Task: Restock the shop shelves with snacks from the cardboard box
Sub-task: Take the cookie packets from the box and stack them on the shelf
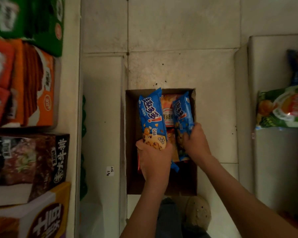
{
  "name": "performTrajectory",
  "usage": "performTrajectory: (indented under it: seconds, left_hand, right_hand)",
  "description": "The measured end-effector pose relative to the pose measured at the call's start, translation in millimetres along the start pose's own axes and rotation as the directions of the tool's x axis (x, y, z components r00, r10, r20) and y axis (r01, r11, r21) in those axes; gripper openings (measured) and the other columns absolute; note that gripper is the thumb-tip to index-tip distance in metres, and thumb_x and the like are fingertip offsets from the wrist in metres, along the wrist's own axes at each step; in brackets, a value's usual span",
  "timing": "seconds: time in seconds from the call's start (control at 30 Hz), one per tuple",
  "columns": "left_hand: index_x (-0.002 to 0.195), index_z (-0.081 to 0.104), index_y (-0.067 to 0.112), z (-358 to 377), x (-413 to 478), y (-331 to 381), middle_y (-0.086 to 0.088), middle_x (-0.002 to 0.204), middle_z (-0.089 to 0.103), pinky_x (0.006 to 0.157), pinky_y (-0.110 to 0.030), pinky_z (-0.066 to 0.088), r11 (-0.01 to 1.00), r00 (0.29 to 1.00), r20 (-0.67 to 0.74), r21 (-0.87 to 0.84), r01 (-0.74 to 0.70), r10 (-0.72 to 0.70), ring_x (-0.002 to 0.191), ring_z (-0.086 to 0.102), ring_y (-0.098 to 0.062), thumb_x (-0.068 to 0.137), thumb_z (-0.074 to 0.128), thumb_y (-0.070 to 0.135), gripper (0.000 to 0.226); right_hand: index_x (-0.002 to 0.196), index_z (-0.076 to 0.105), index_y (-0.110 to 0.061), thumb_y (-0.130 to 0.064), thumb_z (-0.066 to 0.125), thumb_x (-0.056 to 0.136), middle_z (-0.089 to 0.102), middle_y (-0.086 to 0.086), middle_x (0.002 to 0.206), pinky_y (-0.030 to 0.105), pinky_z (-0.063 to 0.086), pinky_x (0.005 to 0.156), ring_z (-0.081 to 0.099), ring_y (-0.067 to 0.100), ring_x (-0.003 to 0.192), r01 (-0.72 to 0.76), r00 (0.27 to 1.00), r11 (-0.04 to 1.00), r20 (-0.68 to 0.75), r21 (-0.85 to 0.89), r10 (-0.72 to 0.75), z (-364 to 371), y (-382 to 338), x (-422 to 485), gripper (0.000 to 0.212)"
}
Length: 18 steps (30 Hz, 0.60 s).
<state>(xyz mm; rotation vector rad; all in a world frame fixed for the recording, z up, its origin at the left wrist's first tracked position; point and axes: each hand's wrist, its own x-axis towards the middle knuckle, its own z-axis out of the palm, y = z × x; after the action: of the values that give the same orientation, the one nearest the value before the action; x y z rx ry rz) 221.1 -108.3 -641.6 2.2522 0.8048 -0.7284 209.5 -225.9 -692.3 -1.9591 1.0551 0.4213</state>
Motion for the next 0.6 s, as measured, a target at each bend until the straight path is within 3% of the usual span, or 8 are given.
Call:
performTrajectory:
  seconds: [0.13, 0.3, 0.47, 0.6]
  left_hand:
    - [0.123, 0.031, 0.020, -22, -47, 34, -0.002, 0.111, 0.054, 0.070, -0.037, 0.056, 0.998, 0.999, 0.015, -0.047, -0.038, 0.038, 0.095, 0.060, -0.020, 0.067, 0.075, 0.054, 0.079]
    - [0.120, 0.032, 0.020, -70, -129, 78, 0.001, 0.108, 0.053, 0.068, -0.034, 0.055, 0.992, 0.994, 0.060, -0.086, -0.091, 0.097, 0.093, 0.060, -0.018, 0.069, 0.076, 0.050, 0.074]
    - [0.120, 0.034, 0.016, -128, -229, 110, -0.002, 0.112, 0.053, 0.069, -0.034, 0.054, 0.974, 0.971, 0.089, -0.058, -0.218, 0.223, 0.096, 0.061, -0.020, 0.071, 0.075, 0.046, 0.070]
    - [0.116, 0.035, 0.015, -153, -289, 128, 0.001, 0.103, 0.050, 0.071, -0.035, 0.055, 0.961, 0.948, 0.161, -0.095, -0.262, 0.274, 0.090, 0.059, -0.017, 0.073, 0.075, 0.040, 0.064]
  right_hand:
    - [0.117, 0.042, -0.008, -0.011, 0.050, 0.092, 0.057, 0.013, 0.114, 0.036, 0.050, 0.078, 0.058, 0.026, 0.099, 0.013, 1.000, 0.999, 0.002, 0.052, -0.013, -55, -12, -48, 0.027]
    - [0.116, 0.040, -0.017, -0.014, 0.051, 0.094, 0.056, 0.000, 0.109, 0.020, 0.046, 0.064, 0.057, 0.014, 0.092, 0.064, 0.998, 0.987, -0.036, 0.145, -0.059, -142, -42, -126, 0.025]
    - [0.124, 0.040, -0.016, -0.018, 0.053, 0.094, 0.058, 0.003, 0.115, 0.036, 0.054, 0.081, 0.061, 0.018, 0.100, 0.101, 0.994, 0.972, -0.063, 0.212, -0.090, -234, -67, -212, 0.033]
    - [0.125, 0.041, -0.012, -0.018, 0.054, 0.094, 0.057, 0.003, 0.115, 0.022, 0.047, 0.071, 0.059, 0.015, 0.097, 0.141, 0.986, 0.960, -0.126, 0.244, -0.113, -283, -78, -259, 0.035]
